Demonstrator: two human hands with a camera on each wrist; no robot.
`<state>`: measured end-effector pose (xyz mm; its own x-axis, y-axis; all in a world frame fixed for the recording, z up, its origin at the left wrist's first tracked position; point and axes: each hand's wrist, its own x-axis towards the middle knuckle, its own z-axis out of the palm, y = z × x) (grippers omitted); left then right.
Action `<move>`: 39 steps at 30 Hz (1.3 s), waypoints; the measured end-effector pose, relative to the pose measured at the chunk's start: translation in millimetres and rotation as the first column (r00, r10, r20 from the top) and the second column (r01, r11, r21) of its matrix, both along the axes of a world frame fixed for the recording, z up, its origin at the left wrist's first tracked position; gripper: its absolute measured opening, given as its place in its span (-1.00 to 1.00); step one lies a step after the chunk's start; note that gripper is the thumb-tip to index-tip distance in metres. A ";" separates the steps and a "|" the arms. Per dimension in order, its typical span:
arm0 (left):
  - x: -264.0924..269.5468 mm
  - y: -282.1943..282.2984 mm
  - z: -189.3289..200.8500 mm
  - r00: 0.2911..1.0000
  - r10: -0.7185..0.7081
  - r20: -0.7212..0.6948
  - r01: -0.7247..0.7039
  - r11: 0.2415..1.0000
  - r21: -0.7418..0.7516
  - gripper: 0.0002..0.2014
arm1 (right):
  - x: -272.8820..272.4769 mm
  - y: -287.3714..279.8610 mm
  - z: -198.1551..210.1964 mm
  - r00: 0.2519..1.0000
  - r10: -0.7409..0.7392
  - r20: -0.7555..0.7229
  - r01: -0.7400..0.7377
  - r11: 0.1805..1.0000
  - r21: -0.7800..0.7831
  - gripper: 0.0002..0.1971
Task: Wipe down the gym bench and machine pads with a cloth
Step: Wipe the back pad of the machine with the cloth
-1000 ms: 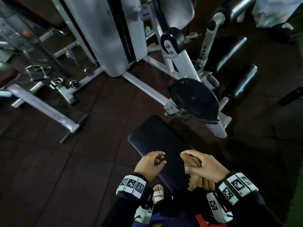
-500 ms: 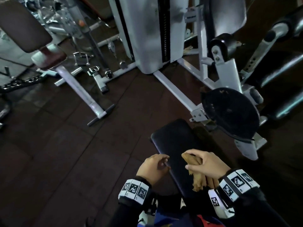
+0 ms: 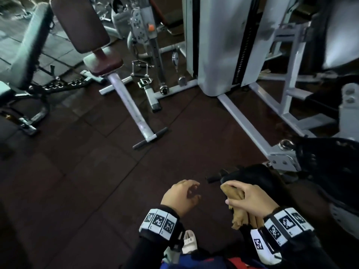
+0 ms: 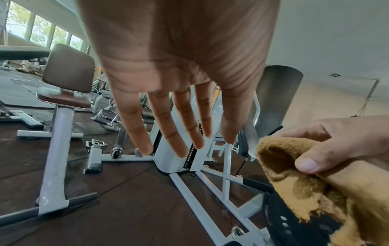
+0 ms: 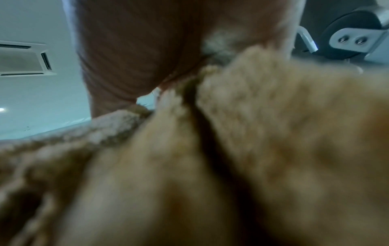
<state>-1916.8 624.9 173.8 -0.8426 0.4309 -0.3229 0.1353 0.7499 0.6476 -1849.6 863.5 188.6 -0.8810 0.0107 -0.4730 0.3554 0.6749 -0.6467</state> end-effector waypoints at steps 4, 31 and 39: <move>-32.3 -28.8 0.1 1.000 0.006 -0.006 -0.006 1.000 -0.008 -0.64 | -31.4 -29.1 2.2 1.000 -0.009 -0.006 0.009 1.000 0.002 -0.58; -358.6 59.3 3.4 0.986 -0.168 -0.003 0.167 0.983 -0.073 -0.62 | -344.6 50.9 -3.7 0.993 -0.113 -0.031 0.112 0.993 -0.026 -0.50; -444.8 122.4 -2.2 0.973 -0.226 0.034 0.226 0.974 0.016 -0.63 | -396.5 98.7 -10.6 0.969 -0.248 -0.019 0.246 0.968 -0.053 -0.56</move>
<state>-2361.5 747.3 171.6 -0.7112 0.6130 -0.3442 0.2772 0.6945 0.6640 -2246.1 962.2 178.0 -0.8657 0.2067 -0.4558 0.4901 0.5350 -0.6882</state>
